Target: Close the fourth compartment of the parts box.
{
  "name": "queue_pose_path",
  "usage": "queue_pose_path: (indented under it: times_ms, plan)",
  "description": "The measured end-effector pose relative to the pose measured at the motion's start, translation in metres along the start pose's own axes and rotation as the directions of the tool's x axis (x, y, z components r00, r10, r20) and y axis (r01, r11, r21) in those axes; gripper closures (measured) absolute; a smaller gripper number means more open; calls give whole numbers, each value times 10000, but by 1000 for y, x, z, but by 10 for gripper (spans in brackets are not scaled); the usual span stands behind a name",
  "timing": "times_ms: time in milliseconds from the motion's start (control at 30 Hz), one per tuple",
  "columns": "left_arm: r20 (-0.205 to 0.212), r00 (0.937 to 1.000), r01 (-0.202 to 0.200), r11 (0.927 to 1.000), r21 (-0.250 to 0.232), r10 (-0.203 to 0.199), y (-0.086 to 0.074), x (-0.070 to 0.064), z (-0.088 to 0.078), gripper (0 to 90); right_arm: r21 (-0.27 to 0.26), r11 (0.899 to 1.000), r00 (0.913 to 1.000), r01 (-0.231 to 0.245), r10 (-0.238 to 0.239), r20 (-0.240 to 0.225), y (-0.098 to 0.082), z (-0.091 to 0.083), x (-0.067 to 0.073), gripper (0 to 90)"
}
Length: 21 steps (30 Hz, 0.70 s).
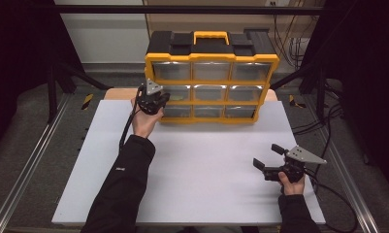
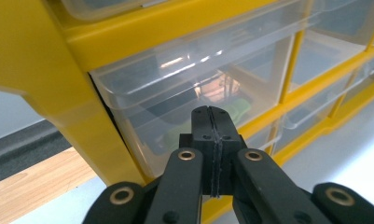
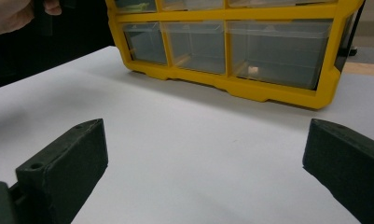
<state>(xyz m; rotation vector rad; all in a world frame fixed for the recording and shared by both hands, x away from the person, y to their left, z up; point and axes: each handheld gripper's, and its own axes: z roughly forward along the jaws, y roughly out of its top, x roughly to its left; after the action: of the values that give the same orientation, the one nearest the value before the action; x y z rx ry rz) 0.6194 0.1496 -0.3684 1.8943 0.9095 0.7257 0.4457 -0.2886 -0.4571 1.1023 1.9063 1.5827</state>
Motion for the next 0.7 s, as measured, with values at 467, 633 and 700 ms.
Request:
queue_pose_path:
  times_ms: [467, 633, 700]
  plan:
    - [1015, 9946, 272, 9973, -681, -202, -2, -6, -30, 719, 28, 10000, 10000, -31, 31, 17, -1, 0, 0, 5]
    - [1518, 9874, 553, 9965, -627, -453, -7, -7, -40, 574, 46, 10000, 10000, -25, 25, -7, -1, 0, 0, 5]
    - [1709, 9839, 666, 9951, -734, -532, -9, -7, -45, 517, 19, 10000, 10000, 81, -81, -4, -1, 1, -1, 5]
